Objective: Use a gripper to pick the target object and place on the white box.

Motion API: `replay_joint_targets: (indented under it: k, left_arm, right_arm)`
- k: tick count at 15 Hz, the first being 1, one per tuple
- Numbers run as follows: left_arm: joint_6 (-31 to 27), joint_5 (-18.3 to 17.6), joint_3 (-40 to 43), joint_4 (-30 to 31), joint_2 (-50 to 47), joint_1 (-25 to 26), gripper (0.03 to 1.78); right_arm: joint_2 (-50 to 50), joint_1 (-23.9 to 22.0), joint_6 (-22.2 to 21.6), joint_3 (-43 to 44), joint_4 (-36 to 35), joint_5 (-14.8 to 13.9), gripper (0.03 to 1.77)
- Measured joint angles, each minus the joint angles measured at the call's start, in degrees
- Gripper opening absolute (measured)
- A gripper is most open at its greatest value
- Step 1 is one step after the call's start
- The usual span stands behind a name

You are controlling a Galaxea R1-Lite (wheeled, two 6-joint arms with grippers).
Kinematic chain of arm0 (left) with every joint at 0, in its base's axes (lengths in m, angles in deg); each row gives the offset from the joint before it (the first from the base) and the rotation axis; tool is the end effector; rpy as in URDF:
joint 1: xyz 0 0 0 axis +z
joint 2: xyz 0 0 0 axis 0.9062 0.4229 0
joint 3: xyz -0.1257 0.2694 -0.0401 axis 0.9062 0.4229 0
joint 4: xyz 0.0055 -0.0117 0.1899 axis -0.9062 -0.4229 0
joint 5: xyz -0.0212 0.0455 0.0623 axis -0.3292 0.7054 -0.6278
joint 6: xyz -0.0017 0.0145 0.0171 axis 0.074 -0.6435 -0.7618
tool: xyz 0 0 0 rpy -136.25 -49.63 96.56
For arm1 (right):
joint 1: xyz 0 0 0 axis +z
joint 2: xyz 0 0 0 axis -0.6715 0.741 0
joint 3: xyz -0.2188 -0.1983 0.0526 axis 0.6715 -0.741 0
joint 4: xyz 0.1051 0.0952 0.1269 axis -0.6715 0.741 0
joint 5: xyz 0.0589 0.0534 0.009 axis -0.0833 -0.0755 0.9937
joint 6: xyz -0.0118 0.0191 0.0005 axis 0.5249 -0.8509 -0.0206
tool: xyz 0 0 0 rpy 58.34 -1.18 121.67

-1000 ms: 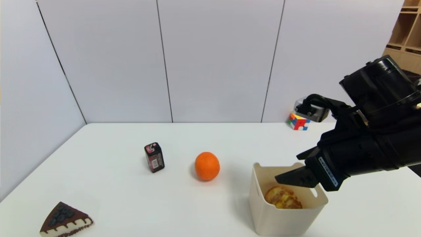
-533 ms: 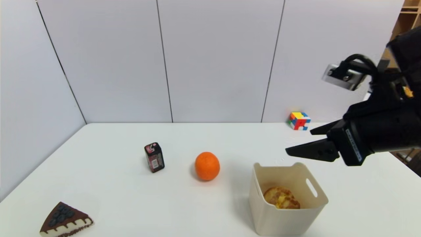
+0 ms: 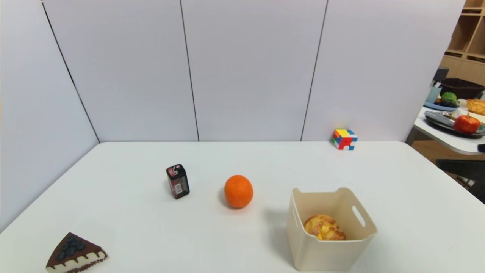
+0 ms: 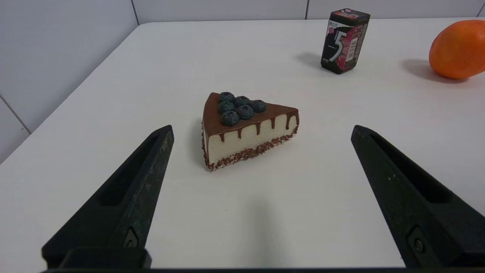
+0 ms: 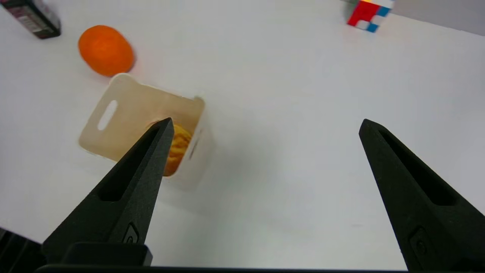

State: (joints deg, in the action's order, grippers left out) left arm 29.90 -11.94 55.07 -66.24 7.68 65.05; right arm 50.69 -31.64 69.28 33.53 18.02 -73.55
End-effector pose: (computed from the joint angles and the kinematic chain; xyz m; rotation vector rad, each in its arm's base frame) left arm -0.0227 0.0000 0.0753 -0.0073 0.0018 -0.0007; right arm 0.1140 0.0235 0.2921 -0.0985 0.4912 0.3005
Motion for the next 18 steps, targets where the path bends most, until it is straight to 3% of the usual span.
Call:
replay_joint_targets:
  k: [3, 8, 18]
  left_arm:
    - [0.0, 0.0, 0.0, 0.0, 0.0, 0.0, 1.69]
    - [0.0, 0.0, 0.0, 0.0, 0.0, 0.0, 1.69]
    - [0.0, 0.0, 0.0, 0.0, 0.0, 0.0, 1.69]
  right_arm:
    - [-10.7, -3.6, 0.2, -12.2, -8.2, -3.2, 1.69]
    - [-30.6, -6.2, 2.4, -34.6, -26.3, -4.3, 1.69]
    - [-57.2, -10.6, 4.0, -60.6, -32.9, -4.1, 1.69]
